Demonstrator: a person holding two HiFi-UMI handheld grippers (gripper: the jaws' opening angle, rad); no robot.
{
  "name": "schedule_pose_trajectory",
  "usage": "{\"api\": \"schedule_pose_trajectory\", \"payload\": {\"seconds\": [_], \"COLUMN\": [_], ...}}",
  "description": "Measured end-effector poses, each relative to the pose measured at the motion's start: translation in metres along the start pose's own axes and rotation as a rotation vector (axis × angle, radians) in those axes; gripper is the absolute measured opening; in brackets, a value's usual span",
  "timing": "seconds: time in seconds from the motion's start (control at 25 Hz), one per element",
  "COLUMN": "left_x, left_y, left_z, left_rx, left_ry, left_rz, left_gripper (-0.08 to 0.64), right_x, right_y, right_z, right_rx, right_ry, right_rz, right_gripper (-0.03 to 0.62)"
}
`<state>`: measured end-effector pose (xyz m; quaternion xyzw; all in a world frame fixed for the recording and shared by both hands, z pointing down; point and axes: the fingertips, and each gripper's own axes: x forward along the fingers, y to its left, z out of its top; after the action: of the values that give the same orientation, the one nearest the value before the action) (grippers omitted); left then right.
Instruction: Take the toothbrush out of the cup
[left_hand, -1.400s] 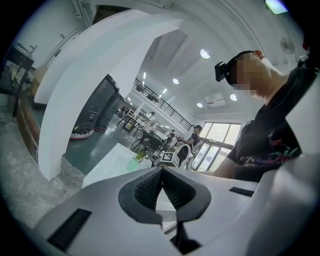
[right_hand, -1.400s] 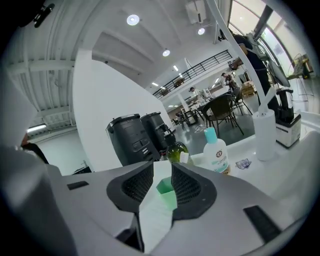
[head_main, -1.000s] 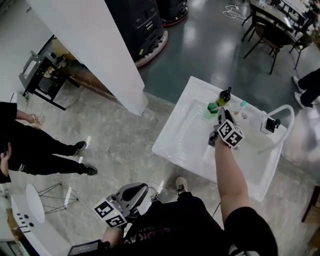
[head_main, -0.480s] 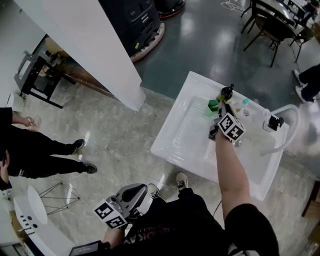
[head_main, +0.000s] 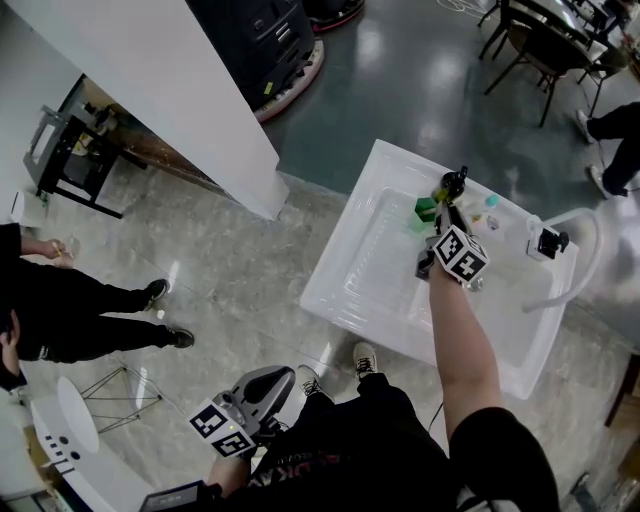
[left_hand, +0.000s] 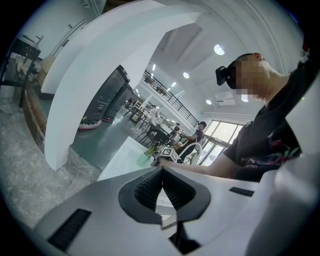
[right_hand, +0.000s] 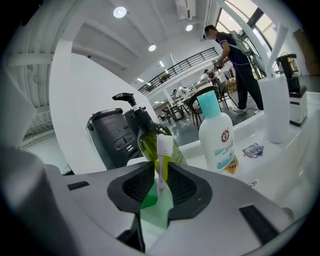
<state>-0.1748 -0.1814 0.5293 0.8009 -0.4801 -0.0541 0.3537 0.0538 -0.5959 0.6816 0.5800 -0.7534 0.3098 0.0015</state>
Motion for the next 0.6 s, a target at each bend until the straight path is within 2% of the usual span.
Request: {"api": "schedule_pose_trajectory", "payload": {"seconds": [0.12, 0.24, 0.6], "left_x": [0.0, -0.002, -0.01], "left_y": [0.0, 0.0, -0.003], "left_z": [-0.002, -0.003, -0.004], "left_rx": [0.0, -0.004, 0.001], "left_ry": [0.003, 0.004, -0.004], "left_rz": [0.001, 0.006, 0.015], "left_gripper": [0.008, 0.008, 0.008], "right_x": [0.002, 0.001, -0.003], "right_y": [-0.002, -0.001, 0.006], "right_z": [-0.004, -0.003, 0.001], "right_rx": [-0.012, -0.031, -0.082], "right_ry": [0.004, 0.0, -0.012], "right_rz": [0.004, 0.006, 0.025], "right_gripper": [0.08, 0.037, 0.029]}}
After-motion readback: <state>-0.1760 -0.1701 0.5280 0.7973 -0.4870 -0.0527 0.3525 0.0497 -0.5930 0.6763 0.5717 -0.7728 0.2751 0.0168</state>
